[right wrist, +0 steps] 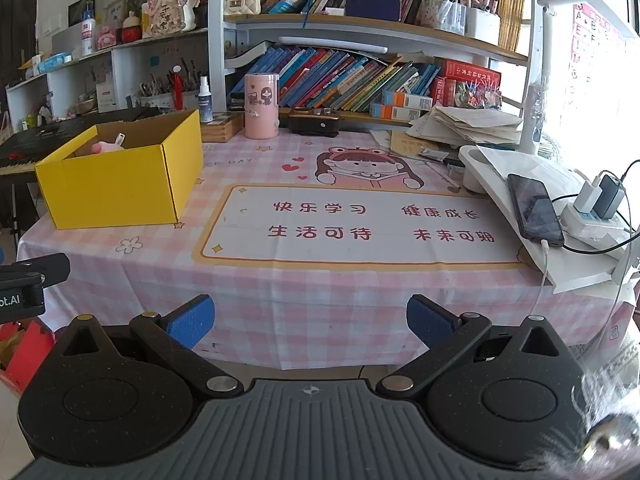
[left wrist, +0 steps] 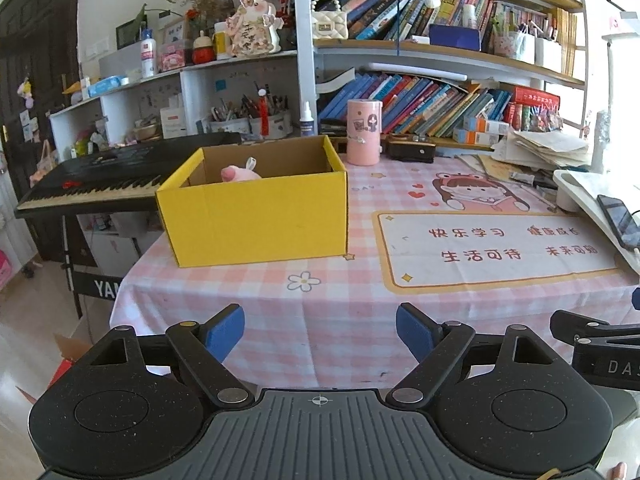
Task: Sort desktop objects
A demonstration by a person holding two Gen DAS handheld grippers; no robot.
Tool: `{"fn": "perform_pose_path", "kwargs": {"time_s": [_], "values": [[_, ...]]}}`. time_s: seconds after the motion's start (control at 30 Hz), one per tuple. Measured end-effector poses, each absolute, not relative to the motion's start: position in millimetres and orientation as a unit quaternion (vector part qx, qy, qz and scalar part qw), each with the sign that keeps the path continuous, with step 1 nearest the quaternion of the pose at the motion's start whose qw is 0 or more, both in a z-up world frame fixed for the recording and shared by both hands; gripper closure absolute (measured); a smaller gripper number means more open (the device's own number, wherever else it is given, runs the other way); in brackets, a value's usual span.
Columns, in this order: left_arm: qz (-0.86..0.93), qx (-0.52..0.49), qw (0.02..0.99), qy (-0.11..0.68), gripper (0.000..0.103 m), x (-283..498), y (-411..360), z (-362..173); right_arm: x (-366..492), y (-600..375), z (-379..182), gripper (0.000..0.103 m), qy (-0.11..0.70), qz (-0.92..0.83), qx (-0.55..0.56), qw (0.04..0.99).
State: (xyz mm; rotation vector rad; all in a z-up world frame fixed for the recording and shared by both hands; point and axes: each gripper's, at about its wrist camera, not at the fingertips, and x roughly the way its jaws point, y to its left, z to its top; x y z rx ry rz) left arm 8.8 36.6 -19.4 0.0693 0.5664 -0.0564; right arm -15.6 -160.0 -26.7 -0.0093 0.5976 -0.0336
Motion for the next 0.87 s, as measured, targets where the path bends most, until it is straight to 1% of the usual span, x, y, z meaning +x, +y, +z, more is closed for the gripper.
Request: {"fn": "perform_pose_path", "kwargs": {"time_s": [0.33,0.57,0.87], "values": [[-0.034,0.032,0.958,0.284,0.017,9.3,36.0,-20.8,-18.1,-160.4,-27.7,0.000,0.299,-0.016,-0.010,0.954],[-0.030,0.030,0.956,0.291,0.012,10.2,37.8,-22.7,-15.5,-158.7,-29.1,0.000,0.305,-0.012,-0.012,0.952],[-0.031,0.015,0.956,0.290,0.012,14.9,41.4,-23.4,-8.4,-156.3,-31.5,0.000,0.312,-0.009,-0.011,0.950]]}}
